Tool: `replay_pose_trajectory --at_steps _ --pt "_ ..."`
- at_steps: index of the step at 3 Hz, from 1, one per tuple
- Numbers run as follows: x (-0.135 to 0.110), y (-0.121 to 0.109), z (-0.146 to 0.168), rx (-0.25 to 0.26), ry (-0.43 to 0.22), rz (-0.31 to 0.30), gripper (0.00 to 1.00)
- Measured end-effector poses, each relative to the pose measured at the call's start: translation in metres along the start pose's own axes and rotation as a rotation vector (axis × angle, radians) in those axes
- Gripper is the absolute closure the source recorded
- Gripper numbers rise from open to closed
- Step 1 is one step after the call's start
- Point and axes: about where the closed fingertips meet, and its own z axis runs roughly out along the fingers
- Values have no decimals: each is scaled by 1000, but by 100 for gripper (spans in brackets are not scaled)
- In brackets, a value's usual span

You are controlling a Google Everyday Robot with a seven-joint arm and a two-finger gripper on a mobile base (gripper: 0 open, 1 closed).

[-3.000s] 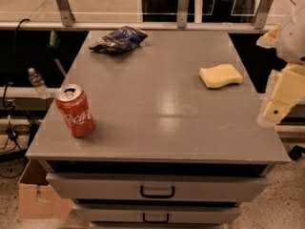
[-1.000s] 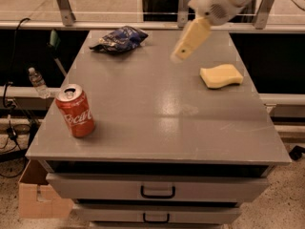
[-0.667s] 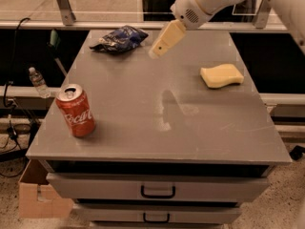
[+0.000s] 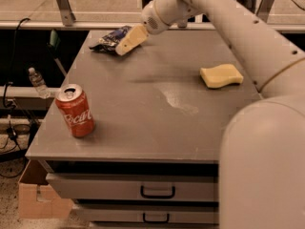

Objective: Move blue chip bag near sponge

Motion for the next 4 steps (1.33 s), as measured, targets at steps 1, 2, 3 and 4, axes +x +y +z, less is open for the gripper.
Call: replay_pose_trajectory --at_steps 1,2,3,4 --pt "-12 -3 45 -34 -11 46 0" --pt "-24 3 76 -60 2 48 0" --pt "-27 10 99 -82 35 35 17" --pt "-23 13 115 -90 65 26 40"
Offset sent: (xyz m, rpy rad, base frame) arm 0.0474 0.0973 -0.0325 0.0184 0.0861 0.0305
